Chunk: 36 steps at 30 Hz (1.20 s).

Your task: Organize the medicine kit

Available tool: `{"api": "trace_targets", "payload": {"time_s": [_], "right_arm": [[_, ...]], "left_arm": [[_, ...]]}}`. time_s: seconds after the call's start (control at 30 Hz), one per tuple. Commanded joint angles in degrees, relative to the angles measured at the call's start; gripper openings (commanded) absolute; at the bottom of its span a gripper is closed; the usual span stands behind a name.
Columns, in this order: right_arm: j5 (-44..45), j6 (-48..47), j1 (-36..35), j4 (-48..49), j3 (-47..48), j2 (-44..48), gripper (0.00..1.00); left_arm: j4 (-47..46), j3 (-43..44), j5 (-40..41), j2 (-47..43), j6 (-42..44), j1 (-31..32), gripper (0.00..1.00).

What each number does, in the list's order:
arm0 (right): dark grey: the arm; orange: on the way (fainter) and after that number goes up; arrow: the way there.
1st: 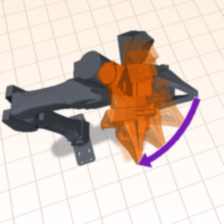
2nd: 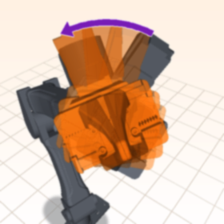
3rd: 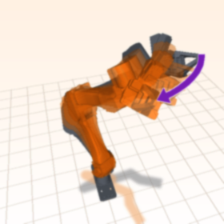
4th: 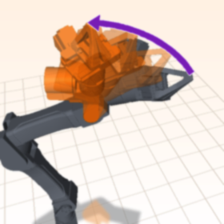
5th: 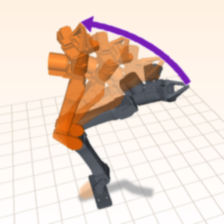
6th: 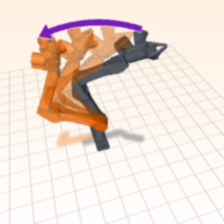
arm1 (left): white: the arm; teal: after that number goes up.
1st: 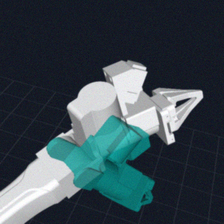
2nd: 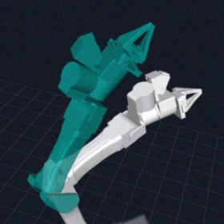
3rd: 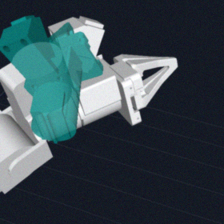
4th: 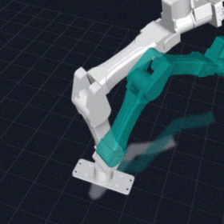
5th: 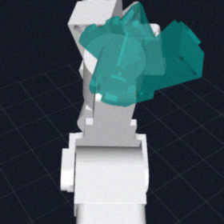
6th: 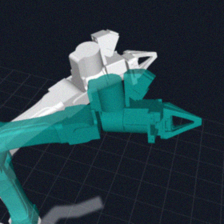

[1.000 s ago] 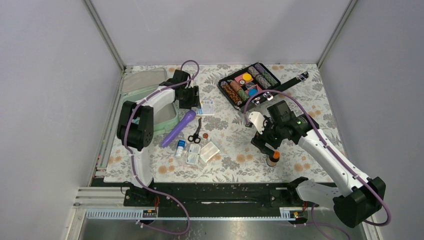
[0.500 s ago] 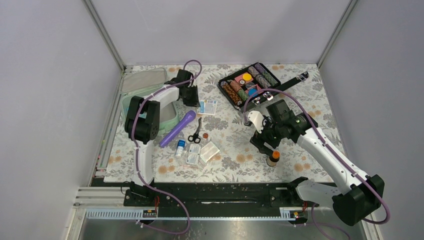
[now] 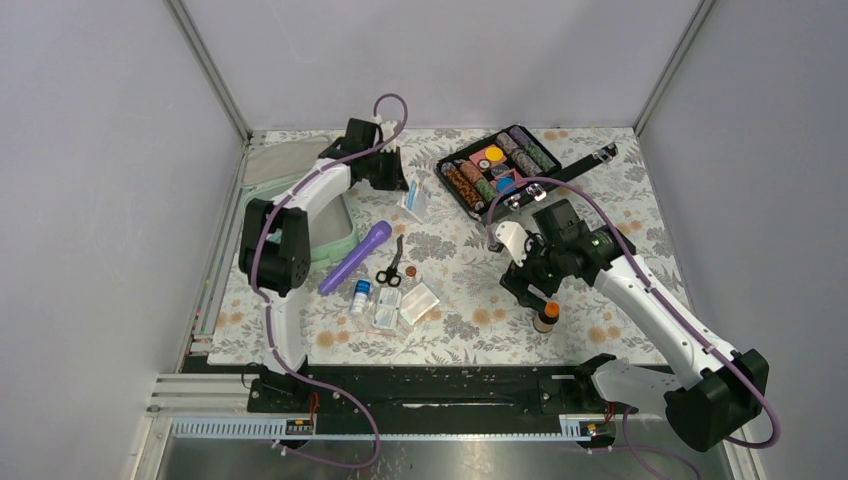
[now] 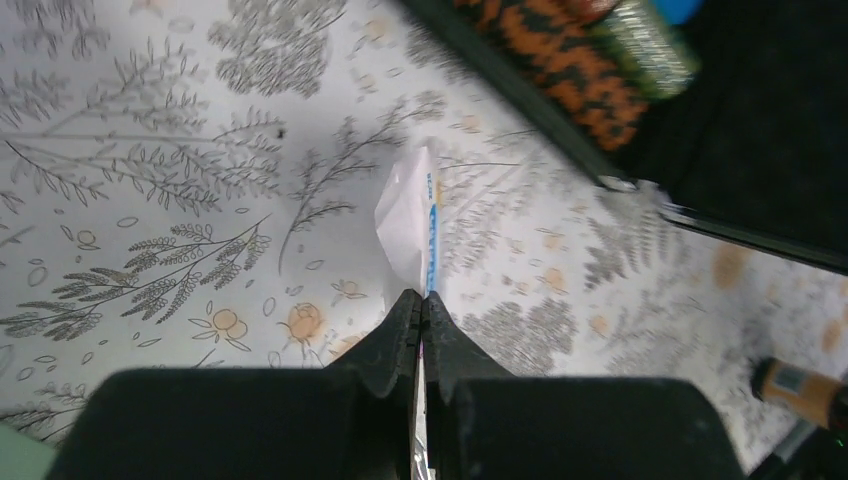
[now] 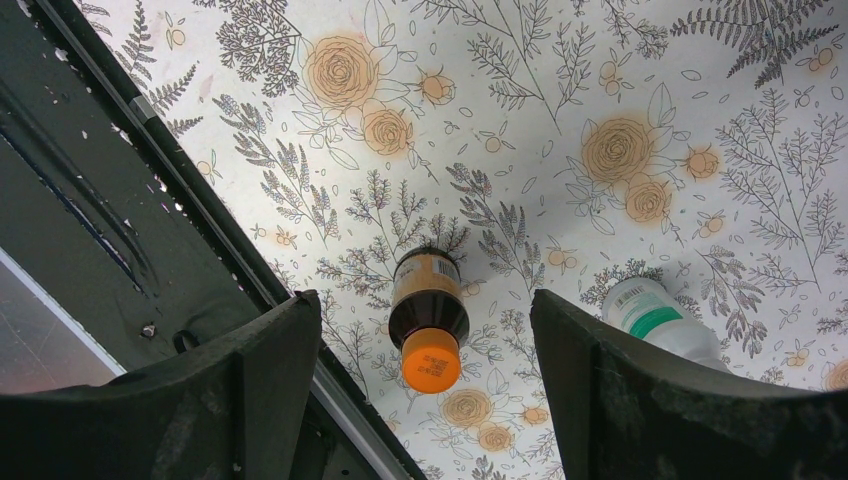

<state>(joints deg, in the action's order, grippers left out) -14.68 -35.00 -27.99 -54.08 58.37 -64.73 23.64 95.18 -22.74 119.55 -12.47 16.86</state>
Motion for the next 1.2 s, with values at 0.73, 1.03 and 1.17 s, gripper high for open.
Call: {"api": "trace_targets", "payload": {"time_s": [0.73, 1.03, 1.17], "right_arm": [[-4.7, 1.9, 0.4, 1.4, 3.7, -3.4, 0.82], [-4.4, 2.2, 0.4, 1.8, 4.2, -2.2, 0.83], [-4.4, 2.6, 0.4, 1.9, 2.4, -0.6, 0.83]], "left_arm": [[29.3, -5.5, 13.4, -35.2, 62.6, -12.8, 0.0], [22.5, -3.4, 23.3, -19.4, 70.4, -13.0, 0.0], [15.1, -9.4, 26.0, -17.5, 74.9, -12.4, 0.0]]}}
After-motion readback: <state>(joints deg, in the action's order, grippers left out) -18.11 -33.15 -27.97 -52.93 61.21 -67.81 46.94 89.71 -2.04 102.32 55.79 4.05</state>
